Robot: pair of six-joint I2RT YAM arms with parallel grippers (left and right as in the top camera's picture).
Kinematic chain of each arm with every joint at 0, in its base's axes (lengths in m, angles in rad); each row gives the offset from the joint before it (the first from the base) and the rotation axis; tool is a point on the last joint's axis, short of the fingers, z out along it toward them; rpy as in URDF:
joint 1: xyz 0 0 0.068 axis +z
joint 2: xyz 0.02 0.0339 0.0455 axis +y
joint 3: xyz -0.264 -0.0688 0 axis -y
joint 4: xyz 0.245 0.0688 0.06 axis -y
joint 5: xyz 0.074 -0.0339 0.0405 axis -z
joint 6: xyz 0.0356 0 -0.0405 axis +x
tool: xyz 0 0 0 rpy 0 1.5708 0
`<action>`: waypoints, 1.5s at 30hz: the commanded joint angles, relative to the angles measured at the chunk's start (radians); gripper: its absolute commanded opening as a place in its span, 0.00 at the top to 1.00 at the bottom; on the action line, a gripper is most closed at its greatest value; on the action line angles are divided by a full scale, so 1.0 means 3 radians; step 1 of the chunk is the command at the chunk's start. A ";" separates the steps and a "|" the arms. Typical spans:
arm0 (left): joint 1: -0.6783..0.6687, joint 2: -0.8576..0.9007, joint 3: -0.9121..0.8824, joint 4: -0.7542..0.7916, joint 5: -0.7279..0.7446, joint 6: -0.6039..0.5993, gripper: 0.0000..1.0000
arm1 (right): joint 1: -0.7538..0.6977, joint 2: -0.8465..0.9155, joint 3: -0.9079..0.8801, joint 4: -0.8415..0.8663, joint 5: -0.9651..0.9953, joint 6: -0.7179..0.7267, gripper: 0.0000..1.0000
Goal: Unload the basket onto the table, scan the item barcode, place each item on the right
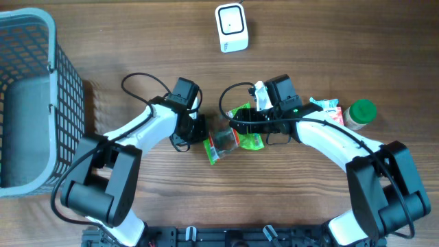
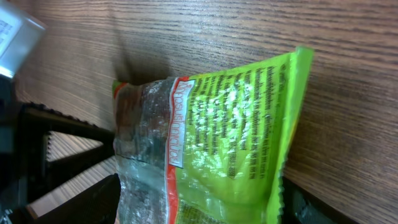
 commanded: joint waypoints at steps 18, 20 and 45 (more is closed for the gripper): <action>-0.0079 0.0173 0.0019 0.0228 0.0088 -0.0085 0.96 | 0.0005 0.0017 -0.0318 0.0095 -0.0013 0.0239 0.26; -0.0079 0.0173 0.0019 0.0226 0.0086 -0.0084 0.96 | 0.0005 0.0017 -0.0479 0.0340 -0.0282 0.0276 0.30; -0.0079 0.0173 0.0019 0.0228 0.0072 -0.0086 0.96 | 0.0160 0.0017 -0.0645 0.0983 -0.0991 0.0553 0.34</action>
